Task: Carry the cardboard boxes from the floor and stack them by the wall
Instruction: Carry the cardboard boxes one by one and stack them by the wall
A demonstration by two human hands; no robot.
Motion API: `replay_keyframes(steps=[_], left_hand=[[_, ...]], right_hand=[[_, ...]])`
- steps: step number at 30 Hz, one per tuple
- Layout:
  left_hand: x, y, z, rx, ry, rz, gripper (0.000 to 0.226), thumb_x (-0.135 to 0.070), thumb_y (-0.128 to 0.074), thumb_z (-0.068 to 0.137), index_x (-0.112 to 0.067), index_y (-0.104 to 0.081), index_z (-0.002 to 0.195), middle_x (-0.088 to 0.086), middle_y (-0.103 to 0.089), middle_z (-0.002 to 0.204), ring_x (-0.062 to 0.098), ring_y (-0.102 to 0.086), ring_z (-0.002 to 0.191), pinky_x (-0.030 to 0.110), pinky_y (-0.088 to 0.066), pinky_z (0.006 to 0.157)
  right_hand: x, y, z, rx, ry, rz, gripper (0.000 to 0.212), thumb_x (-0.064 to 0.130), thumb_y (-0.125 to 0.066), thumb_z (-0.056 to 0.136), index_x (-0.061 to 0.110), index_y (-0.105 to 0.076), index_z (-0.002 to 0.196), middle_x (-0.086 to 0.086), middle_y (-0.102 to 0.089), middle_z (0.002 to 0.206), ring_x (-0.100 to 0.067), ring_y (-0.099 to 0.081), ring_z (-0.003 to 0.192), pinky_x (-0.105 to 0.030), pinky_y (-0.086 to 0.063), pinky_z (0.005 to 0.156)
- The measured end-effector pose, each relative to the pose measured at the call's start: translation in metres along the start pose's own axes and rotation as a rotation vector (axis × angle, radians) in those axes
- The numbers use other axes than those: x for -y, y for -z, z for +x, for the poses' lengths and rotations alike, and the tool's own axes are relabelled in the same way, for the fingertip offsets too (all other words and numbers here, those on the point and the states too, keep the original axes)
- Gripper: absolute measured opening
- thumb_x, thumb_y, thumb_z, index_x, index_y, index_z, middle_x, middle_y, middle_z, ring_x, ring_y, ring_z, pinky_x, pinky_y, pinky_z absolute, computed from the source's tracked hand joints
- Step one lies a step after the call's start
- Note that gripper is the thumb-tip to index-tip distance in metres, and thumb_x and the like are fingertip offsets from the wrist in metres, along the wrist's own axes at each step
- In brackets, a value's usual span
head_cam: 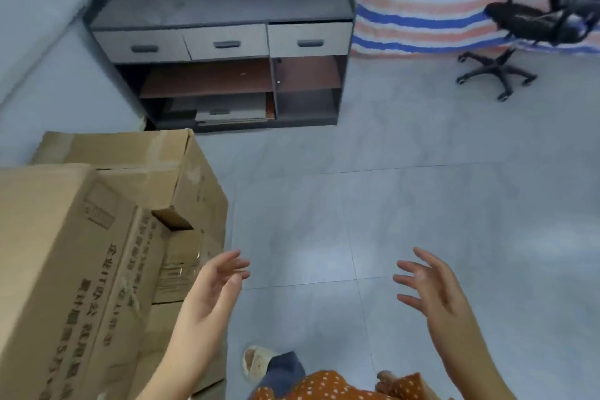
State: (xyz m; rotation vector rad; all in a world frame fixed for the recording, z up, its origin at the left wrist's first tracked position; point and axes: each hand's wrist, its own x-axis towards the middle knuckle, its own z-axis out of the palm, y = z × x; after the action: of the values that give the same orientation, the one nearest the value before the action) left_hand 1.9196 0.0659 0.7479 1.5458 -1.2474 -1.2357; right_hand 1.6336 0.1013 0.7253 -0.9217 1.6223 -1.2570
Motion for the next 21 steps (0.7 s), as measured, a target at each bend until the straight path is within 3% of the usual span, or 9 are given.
replay_keyframes(steps=[3,6,12,16,21], left_hand=[[-0.011,-0.065,-0.011,0.151,-0.047,0.043,0.028,-0.008,-0.050,0.094,-0.027,-0.060,0.113,-0.009,-0.068,0.108,0.007,-0.064,0.101,0.022,-0.051,0.088],[-0.022,-0.146,-0.033,0.242,-0.080,0.032,0.028,-0.004,-0.048,0.094,-0.024,-0.061,0.111,-0.008,-0.069,0.103,0.010,-0.066,0.097,0.031,-0.050,0.087],[-0.042,-0.298,-0.078,0.517,-0.141,0.033,0.031,0.001,-0.046,0.095,-0.022,-0.061,0.109,-0.004,-0.070,0.102,0.013,-0.067,0.092,0.032,-0.054,0.084],[-0.056,-0.371,-0.090,0.697,-0.169,0.089,0.031,0.003,-0.047,0.094,-0.020,-0.061,0.109,-0.006,-0.070,0.101,0.012,-0.068,0.089,0.040,-0.050,0.087],[-0.072,-0.452,-0.089,0.828,-0.188,0.125,0.031,0.002,-0.047,0.094,-0.021,-0.062,0.108,-0.007,-0.071,0.100,0.012,-0.068,0.090,0.036,-0.050,0.084]], right_hand=[[-0.009,0.069,-0.022,-0.111,-0.003,0.014,0.038,0.042,-0.049,0.084,0.034,-0.054,0.120,0.016,-0.068,0.106,-0.007,-0.067,0.096,-0.024,-0.057,0.077],[-0.024,0.149,-0.045,-0.233,-0.018,0.044,0.027,0.029,-0.048,0.092,0.033,-0.055,0.118,0.013,-0.069,0.102,-0.009,-0.067,0.094,-0.024,-0.057,0.076],[-0.053,0.288,-0.098,-0.575,-0.032,0.114,0.025,0.021,-0.048,0.095,0.032,-0.056,0.116,0.009,-0.071,0.101,-0.011,-0.069,0.090,-0.023,-0.057,0.072],[-0.075,0.345,-0.133,-0.763,-0.082,0.171,0.025,0.018,-0.047,0.095,0.030,-0.057,0.114,0.005,-0.072,0.098,-0.015,-0.070,0.088,-0.024,-0.057,0.070],[-0.093,0.392,-0.145,-0.884,-0.154,0.202,0.026,0.017,-0.047,0.095,0.027,-0.056,0.116,0.007,-0.073,0.097,-0.013,-0.070,0.085,-0.023,-0.057,0.070]])
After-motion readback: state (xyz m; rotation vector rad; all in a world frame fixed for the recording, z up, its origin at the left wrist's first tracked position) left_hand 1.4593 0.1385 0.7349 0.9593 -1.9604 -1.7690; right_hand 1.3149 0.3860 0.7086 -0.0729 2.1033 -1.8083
